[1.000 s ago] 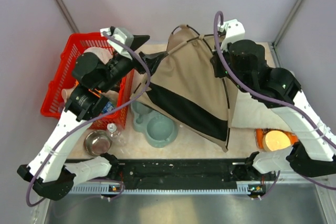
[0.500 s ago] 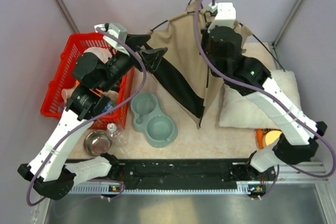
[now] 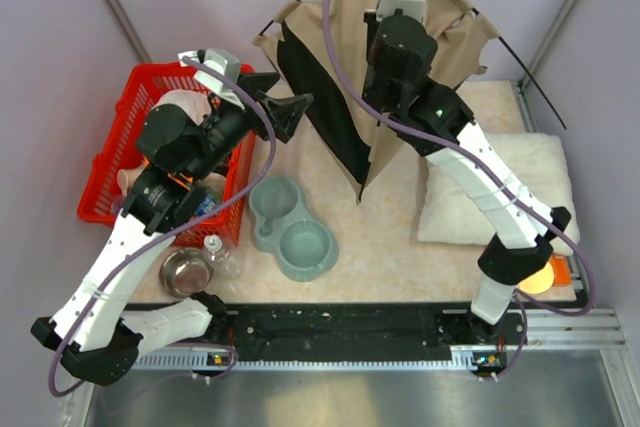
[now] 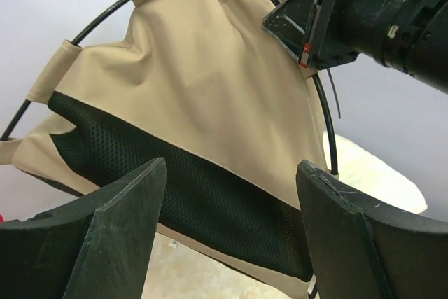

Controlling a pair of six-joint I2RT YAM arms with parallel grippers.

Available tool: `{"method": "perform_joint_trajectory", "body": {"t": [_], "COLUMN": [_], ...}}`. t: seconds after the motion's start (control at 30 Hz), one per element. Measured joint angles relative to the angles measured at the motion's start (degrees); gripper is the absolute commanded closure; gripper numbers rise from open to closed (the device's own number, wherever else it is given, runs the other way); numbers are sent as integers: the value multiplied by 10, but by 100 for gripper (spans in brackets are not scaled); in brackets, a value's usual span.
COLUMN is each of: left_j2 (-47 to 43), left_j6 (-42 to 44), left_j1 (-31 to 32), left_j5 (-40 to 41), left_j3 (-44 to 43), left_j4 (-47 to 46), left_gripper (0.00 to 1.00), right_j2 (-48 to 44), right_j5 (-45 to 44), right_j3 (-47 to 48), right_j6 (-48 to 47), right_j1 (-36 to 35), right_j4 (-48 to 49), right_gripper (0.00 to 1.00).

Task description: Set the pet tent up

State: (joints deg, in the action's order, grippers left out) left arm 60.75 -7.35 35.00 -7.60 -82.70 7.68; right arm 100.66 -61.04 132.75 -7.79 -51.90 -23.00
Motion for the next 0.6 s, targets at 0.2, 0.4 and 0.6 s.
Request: {"method": "perform_joint_trajectory", "body": {"t": [0.2, 0.4, 0.6], "left_j2": [-4, -5, -5], "left_j6": [0, -3, -17], "left_j1": [0, 0, 0], "left_j5": [5, 12, 17], "left_j3": [11, 28, 48], "left_j4": [1, 6, 5], "left_gripper": [20, 20, 21], "right_j2": [4, 57, 70], "right_j5": [-36, -11, 65], "right_j3": [-73, -102, -145], "right_j6": [-16, 26, 124], "right_j1": [7, 45, 70], "right_j4": [43, 13, -62], "right_gripper": [100, 100, 100]}}
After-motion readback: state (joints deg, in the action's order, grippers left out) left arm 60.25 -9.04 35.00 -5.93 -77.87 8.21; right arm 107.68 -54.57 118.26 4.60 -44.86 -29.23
